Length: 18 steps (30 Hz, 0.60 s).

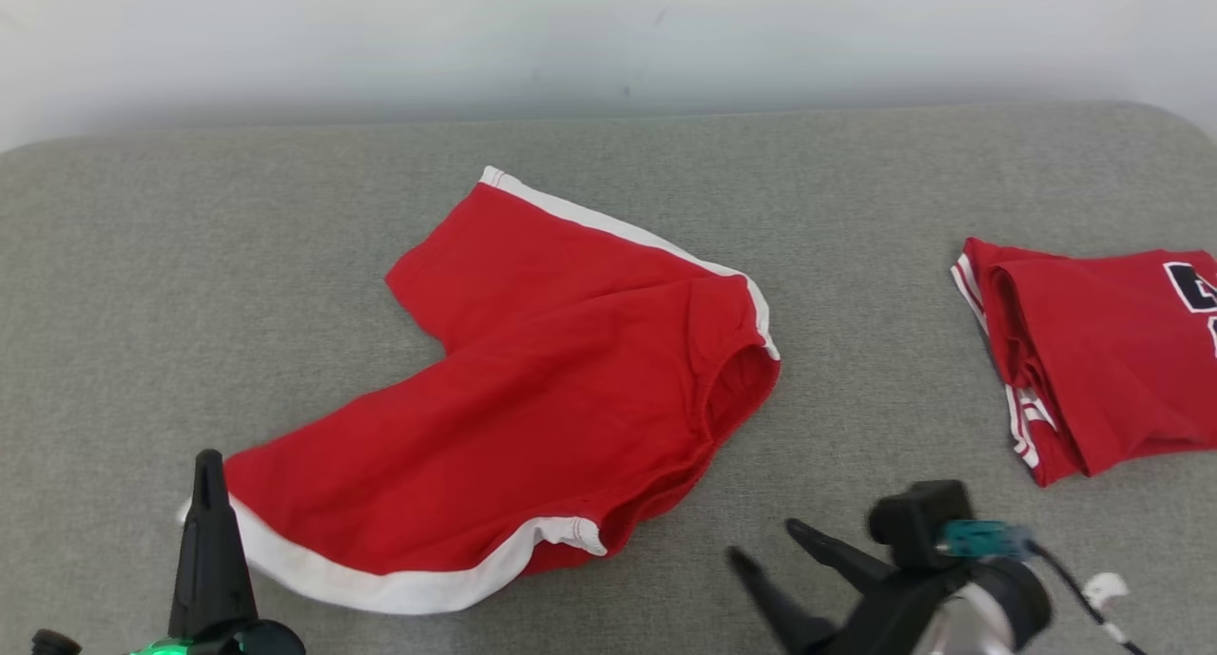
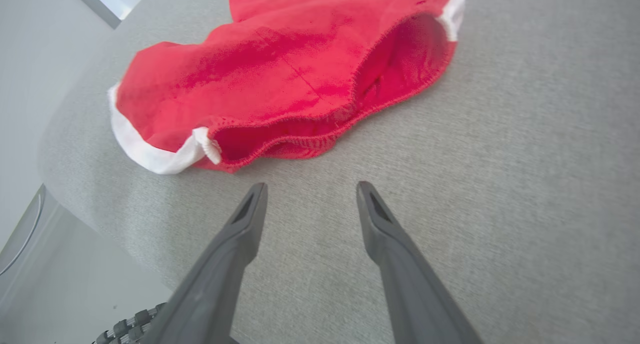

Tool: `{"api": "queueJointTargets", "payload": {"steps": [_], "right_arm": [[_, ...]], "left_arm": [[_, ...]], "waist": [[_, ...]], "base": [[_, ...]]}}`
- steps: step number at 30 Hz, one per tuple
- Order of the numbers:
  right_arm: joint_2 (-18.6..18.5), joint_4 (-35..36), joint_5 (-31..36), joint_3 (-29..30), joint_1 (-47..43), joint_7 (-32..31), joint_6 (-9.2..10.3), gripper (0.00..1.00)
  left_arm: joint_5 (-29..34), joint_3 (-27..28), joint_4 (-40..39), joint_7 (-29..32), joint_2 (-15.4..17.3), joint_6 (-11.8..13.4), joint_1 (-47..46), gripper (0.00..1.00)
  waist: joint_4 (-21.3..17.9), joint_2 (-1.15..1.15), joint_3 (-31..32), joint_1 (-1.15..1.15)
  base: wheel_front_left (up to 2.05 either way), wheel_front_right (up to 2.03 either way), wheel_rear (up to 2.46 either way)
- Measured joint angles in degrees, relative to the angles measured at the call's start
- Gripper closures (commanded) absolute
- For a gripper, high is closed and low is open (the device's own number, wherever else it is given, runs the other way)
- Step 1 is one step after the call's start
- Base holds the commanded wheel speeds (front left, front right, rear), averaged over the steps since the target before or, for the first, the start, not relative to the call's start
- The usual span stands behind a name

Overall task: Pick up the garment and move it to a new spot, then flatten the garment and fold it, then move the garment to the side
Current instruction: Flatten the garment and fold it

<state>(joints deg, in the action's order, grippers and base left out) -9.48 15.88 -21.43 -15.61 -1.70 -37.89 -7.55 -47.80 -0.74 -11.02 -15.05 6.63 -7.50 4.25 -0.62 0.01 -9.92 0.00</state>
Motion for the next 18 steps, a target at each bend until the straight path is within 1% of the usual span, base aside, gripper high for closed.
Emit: {"api": "queueJointTargets", "payload": {"steps": [2, 3, 4, 6, 9, 14, 16, 18], "right_arm": [[0.80, -0.77, 0.31, -2.80, 1.31, 0.99, 0.00, 0.00], [1.33, -1.44, 0.48, -3.72, 1.75, 1.42, -0.01, 0.00], [1.55, -2.21, 1.05, -4.58, 2.10, 1.66, 0.00, 0.00], [1.87, -3.61, 1.80, -5.97, 2.71, 2.19, 0.00, 0.00], [2.45, -5.02, 3.15, -7.17, 2.93, 3.21, -0.01, 0.00], [3.76, -6.36, 5.63, -7.49, 3.33, 4.45, 0.00, 0.00], [4.21, -6.73, 6.47, -7.48, 3.59, 4.77, 0.00, 0.00], [4.63, -6.97, 7.17, -7.19, 3.93, 5.46, 0.00, 0.00]], "left_arm": [[0.22, -0.21, 0.52, 0.00, -0.15, 0.00, -0.19, 1.00], [0.82, -0.53, 0.92, 0.00, -0.04, 0.00, -0.20, 0.63], [1.43, -0.69, 1.37, 0.00, -0.11, 0.00, -0.19, 0.00], [2.45, -0.21, 2.15, 0.00, -0.27, 0.00, -0.19, 0.00], [5.95, 1.48, 2.85, 0.00, -0.87, 0.00, -0.20, 0.00], [11.78, 4.36, 2.56, 0.00, -2.56, 0.01, -0.19, 0.00], [15.35, 5.93, 1.67, 0.00, -2.90, 0.48, -0.20, 0.00], [19.39, 7.88, 0.02, 0.00, -3.30, 1.58, -0.53, 0.00]], "waist": [[0.66, 0.00, -0.09, 0.00], [0.99, 0.00, -0.12, 0.00], [1.33, 0.00, -0.15, 0.00], [2.01, 0.00, -0.20, 0.00], [3.04, 0.00, -0.26, 0.00], [4.28, 0.00, -0.50, 0.00], [4.62, 0.00, -0.58, 0.00], [4.88, 0.00, -0.63, 0.00]], "base": [[0.00, 0.00, 0.00], [0.00, 0.00, 0.00], [0.00, 0.00, 0.00], [0.00, 0.00, 0.00], [0.00, 0.00, 0.00], [0.00, 0.00, 0.00], [0.00, 0.00, 0.00], [0.00, 0.00, 0.00]]}}
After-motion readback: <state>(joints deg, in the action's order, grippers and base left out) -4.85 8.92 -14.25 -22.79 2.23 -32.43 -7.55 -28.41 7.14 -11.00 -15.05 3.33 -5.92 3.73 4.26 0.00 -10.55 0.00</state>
